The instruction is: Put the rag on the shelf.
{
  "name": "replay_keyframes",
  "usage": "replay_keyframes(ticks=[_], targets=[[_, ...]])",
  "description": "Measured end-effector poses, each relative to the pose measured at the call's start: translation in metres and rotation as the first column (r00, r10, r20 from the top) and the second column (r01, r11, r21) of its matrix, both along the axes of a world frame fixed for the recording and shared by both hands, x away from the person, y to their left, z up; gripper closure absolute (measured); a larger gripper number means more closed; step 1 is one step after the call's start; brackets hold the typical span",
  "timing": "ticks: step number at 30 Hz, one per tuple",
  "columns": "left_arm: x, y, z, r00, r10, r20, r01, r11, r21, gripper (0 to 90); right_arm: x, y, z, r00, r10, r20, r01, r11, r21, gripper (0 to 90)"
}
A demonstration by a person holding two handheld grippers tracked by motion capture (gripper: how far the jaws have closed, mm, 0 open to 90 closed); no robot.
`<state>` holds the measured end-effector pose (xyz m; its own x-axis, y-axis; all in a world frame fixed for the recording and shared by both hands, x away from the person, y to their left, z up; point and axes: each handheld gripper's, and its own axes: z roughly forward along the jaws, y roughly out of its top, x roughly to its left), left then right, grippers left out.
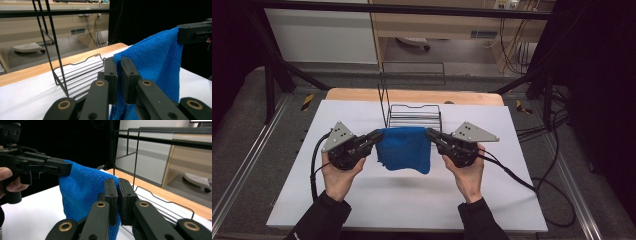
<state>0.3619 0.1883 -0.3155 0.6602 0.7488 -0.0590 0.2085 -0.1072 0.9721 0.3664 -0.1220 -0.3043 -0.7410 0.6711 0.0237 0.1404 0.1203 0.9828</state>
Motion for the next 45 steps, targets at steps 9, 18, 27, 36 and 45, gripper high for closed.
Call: replay_keyframes(ticks=[9, 18, 27, 36, 45], targets=[[0.005, -0.004, 0.010, 0.9995, 0.000, 0.030, 0.000, 0.9998, -0.019, 83.8, 0.000, -0.004, 0.011, 0.9993, -0.017, 0.033, 0.017, 1.000, -0.003, 86.6], [0.009, -0.005, 0.021, 0.9985, 0.007, 0.053, -0.005, 0.9993, -0.038, 83.9, 0.002, -0.003, 0.026, 0.9970, -0.033, 0.070, 0.033, 0.999, -0.004, 86.6], [0.013, -0.010, 0.029, 0.9965, 0.006, 0.083, -0.002, 0.9984, -0.057, 83.9, 0.005, -0.006, 0.036, 0.9933, -0.055, 0.102, 0.055, 0.998, 0.004, 86.6], [0.016, -0.011, 0.041, 0.9925, 0.013, 0.121, -0.005, 0.9981, -0.061, 84.1, 0.009, -0.008, 0.042, 0.9917, -0.064, 0.112, 0.063, 0.998, 0.013, 86.6], [0.020, -0.012, 0.049, 0.9890, 0.023, 0.146, -0.010, 0.9963, -0.085, 84.1, 0.010, -0.008, 0.053, 0.9871, -0.070, 0.144, 0.069, 0.998, 0.014, 86.6]])
